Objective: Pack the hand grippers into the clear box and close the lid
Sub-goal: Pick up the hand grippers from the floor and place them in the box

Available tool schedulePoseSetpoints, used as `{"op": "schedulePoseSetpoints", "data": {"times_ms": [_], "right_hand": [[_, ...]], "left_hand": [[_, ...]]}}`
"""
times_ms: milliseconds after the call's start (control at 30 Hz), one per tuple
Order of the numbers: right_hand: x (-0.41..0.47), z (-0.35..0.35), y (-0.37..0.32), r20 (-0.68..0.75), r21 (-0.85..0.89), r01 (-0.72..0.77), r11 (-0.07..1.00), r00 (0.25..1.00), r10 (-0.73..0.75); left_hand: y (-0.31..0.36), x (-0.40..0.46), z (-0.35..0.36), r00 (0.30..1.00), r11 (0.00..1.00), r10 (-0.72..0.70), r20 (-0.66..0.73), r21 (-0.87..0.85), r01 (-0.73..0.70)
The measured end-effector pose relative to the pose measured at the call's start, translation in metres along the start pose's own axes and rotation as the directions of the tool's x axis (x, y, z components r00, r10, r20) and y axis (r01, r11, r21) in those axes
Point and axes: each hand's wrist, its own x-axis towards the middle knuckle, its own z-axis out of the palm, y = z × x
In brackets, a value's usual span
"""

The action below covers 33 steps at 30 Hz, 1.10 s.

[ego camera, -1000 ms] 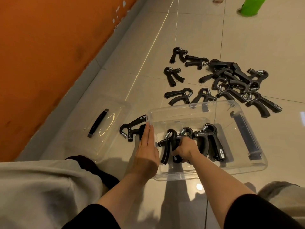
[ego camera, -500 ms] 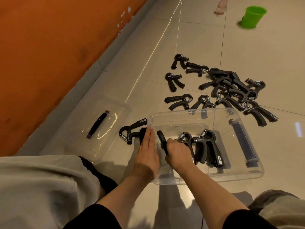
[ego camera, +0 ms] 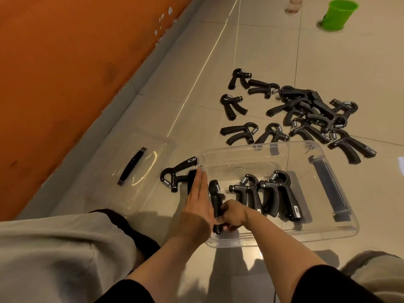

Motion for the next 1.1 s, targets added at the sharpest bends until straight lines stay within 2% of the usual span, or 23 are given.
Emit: {"op": "schedulePoseSetpoints", "data": {"times_ms": [100,200,300,367,467,633,800,900,967,1033,1100], "right_hand": [[0.005,-0.002,-0.003,-0.155,0.032,0.075,0.997,0.986,-0.069],[0.009,-0.003,-0.001,-0.193,-0.011,0.04,0.999,0.98,-0.041],[0.012,-0.002,0.001,-0.207,-0.076,0.027,0.997,0.977,-0.042],[0.011,-0.001,0.0,-0.162,-0.051,0.04,0.998,0.986,-0.048],[0.009,0.001,0.0,-0.071,0.053,0.038,0.998,0.997,-0.034],[0.008,0.0,0.003,0.012,0.056,-0.039,0.998,0.999,0.038],[0.01,0.002,0.003,-0.03,-0.049,-0.023,0.999,0.999,0.022],[0.009,0.0,0.004,-0.069,-0.088,-0.012,0.996,0.998,0.006],[0.005,-0.009,0.006,-0.111,-0.045,0.011,0.999,0.994,-0.016],[-0.006,-0.022,0.011,-0.161,0.07,0.031,0.997,0.987,-0.019],[-0.022,-0.039,0.018,-0.22,0.16,0.048,0.986,0.975,-0.012]], "left_hand": [[0.003,0.001,0.0,0.998,0.999,0.046,-0.032,0.027,-0.045],[0.0,0.001,0.002,0.999,0.999,0.016,-0.029,0.04,-0.015],[0.002,0.001,0.001,0.998,0.997,0.05,-0.035,0.064,-0.047],[0.001,0.002,0.001,1.0,0.997,0.021,-0.012,0.076,-0.02],[-0.004,0.001,0.006,0.996,0.979,0.075,0.037,0.189,-0.081],[-0.017,-0.003,0.014,0.998,0.963,0.033,0.059,0.266,-0.047],[-0.009,0.0,0.007,0.998,0.98,0.037,0.045,0.194,-0.045],[-0.005,0.0,0.004,0.999,1.0,-0.012,0.037,0.025,0.011],[0.0,0.0,-0.003,0.999,0.999,-0.002,0.034,-0.032,0.003],[0.003,0.001,-0.005,0.998,0.998,-0.016,0.054,-0.054,0.019],[0.005,0.002,-0.008,0.988,0.994,-0.1,0.114,-0.03,0.104]]}}
